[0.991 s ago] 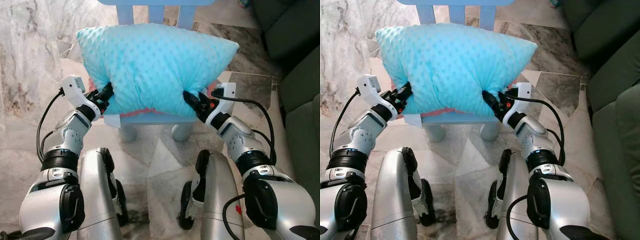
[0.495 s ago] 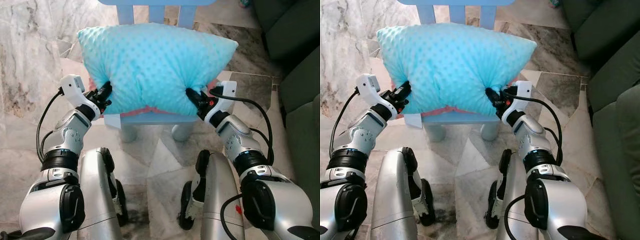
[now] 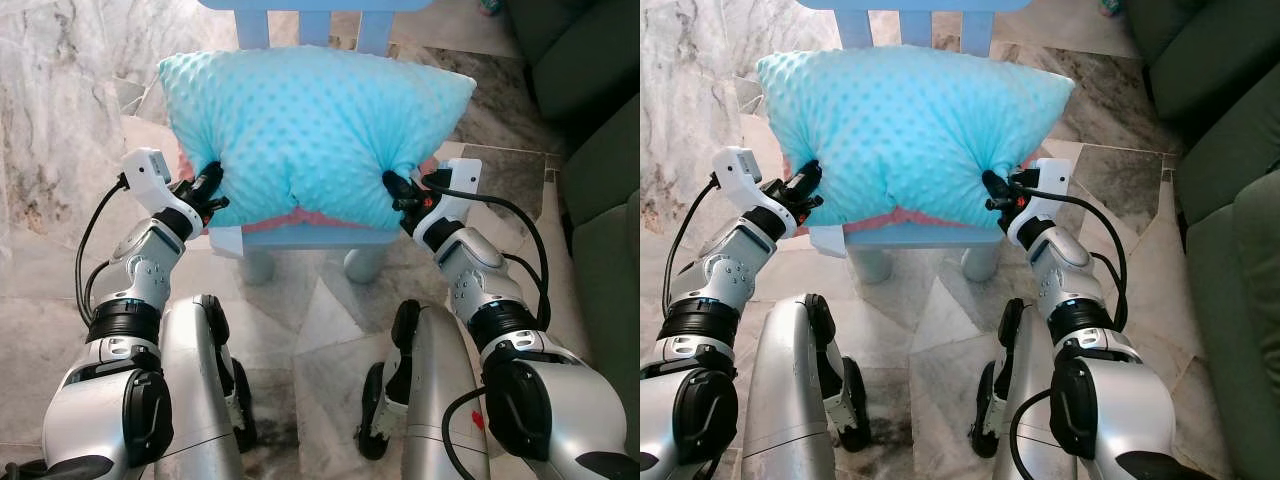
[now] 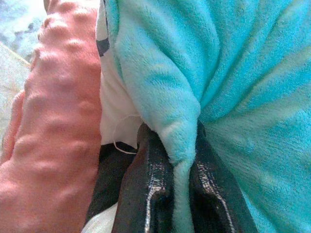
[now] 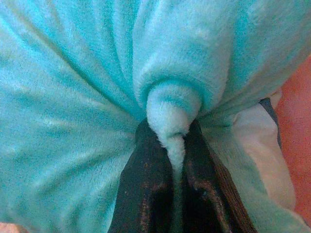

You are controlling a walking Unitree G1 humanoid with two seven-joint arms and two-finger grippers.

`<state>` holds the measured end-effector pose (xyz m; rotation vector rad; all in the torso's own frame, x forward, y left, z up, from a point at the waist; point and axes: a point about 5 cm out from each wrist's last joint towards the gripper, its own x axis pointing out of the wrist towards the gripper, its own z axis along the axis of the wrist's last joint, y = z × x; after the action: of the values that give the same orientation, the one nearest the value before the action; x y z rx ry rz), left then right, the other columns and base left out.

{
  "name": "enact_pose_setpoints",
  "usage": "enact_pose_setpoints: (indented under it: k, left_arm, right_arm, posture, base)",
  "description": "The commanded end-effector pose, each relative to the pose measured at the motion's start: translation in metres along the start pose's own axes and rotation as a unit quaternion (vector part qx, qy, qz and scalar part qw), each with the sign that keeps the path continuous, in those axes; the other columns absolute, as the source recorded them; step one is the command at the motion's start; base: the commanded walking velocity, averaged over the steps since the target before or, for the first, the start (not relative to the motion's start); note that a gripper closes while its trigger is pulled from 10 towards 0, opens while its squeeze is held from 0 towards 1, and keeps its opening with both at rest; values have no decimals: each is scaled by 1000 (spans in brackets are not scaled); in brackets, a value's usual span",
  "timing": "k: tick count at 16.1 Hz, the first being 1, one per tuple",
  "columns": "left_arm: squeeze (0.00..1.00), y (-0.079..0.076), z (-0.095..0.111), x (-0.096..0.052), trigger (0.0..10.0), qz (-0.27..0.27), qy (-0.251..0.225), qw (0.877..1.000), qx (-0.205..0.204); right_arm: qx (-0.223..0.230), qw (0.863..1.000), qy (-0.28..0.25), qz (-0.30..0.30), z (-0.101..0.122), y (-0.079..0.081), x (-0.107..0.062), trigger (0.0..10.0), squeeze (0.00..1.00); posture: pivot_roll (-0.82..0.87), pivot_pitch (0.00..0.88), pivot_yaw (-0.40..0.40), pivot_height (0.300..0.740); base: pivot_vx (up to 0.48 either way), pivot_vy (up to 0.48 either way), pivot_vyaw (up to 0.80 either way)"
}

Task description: Move the pillow to the sofa

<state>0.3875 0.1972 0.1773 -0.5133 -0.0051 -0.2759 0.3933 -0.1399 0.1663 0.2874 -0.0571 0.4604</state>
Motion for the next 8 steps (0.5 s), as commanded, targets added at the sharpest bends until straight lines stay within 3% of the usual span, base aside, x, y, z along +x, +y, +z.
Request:
enact_pose_setpoints:
  k: [1, 4, 8]
  left_arm:
    - [0, 3, -10, -3, 0, 12, 15, 1000, 4]
    - [0, 3, 8, -4, 0, 31, -43, 998, 41]
    - [0, -6, 22, -5, 0, 24, -92, 994, 59]
  right_arm:
    - [-3, 1000, 18, 2, -11, 2, -3, 0, 0]
    - [-17, 1000, -22, 15, 9, 6, 4, 0, 0]
    - [-49, 996, -70, 35, 35, 13, 8, 0, 0]
  posture:
    - [16, 483, -38, 496]
    - [27, 464, -34, 496]
    - [19, 400, -35, 496]
  base:
    - [0, 0, 0]
    - [0, 0, 0]
    - [0, 0, 0]
